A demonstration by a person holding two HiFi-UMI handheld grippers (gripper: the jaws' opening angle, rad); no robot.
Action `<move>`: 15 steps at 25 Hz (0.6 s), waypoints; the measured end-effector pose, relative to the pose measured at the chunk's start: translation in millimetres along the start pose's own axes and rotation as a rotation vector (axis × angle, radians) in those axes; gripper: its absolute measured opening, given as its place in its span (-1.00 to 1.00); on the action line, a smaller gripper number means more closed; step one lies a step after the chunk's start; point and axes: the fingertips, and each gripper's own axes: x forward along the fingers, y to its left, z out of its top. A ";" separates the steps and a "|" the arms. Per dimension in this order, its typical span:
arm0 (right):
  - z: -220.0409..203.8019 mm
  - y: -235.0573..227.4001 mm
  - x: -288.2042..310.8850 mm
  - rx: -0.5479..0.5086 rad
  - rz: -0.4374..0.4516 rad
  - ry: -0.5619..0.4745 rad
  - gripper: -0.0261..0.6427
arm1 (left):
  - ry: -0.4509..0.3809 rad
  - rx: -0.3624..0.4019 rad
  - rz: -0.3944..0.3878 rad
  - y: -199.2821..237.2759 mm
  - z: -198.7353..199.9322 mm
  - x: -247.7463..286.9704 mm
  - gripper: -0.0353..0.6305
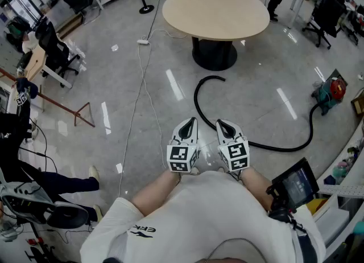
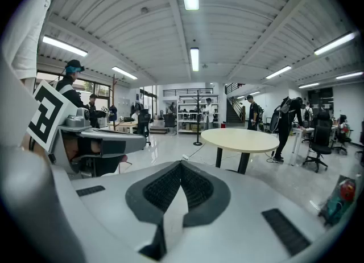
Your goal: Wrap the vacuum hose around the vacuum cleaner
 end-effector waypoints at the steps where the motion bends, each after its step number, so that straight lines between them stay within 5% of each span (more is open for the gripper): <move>1: 0.0 0.6 -0.3 0.000 0.000 0.002 -0.91 | 0.000 -0.001 0.000 -0.1 0.1 -0.9 -0.88; 15: 2.9 15.6 10.3 0.006 -0.012 0.012 -0.91 | 0.011 0.002 -0.006 20.5 0.0 -11.2 -0.88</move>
